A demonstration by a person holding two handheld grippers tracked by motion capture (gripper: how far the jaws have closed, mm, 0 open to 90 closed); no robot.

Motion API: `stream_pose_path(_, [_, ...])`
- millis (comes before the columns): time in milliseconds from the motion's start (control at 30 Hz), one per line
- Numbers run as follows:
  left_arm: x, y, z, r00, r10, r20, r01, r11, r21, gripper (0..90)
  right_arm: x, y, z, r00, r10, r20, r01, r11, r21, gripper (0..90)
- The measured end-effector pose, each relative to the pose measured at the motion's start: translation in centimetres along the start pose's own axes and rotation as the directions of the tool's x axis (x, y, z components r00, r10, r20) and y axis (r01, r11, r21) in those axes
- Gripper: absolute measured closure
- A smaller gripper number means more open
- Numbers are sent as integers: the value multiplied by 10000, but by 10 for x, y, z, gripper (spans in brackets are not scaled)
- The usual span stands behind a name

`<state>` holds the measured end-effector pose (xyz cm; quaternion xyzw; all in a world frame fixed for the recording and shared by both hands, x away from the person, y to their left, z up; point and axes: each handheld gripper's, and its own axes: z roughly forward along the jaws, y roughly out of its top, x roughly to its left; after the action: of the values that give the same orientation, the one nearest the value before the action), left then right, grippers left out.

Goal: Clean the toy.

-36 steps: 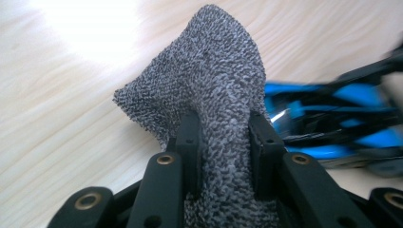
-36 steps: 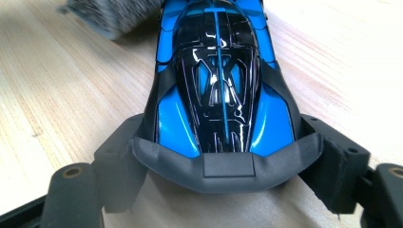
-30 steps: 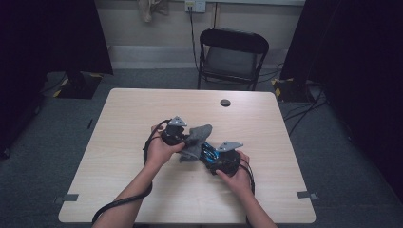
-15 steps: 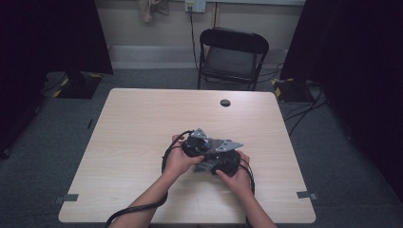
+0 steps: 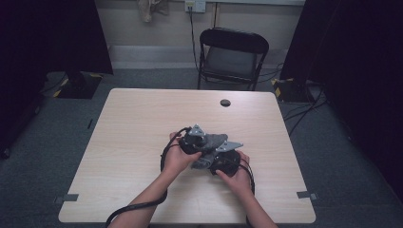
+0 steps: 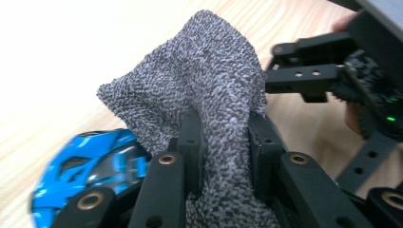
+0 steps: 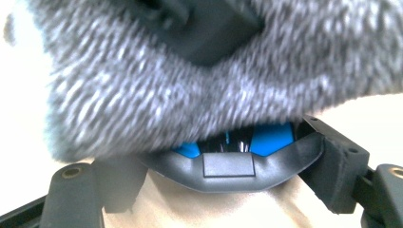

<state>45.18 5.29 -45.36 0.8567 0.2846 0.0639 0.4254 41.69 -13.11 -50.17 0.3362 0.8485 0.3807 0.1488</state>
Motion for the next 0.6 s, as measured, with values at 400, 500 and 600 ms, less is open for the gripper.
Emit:
stream_pose_path(400, [31, -4, -7, 9975, -197, -680, 208, 9997, 157, 715, 0, 0, 0, 10000, -5, 0, 5, 10000, -5, 241])
stream_pose_path(500, [35, -5, -8, 9964, -248, -816, 264, 9995, 186, 715, 0, 0, 0, 10000, 2, -2, -2, 10000, -4, 240])
stream_pose_path(600, [39, -5, -8, 9949, -239, -981, 263, 9994, 227, 715, 0, 0, 0, 10000, 10, -3, -10, 10000, 4, 241])
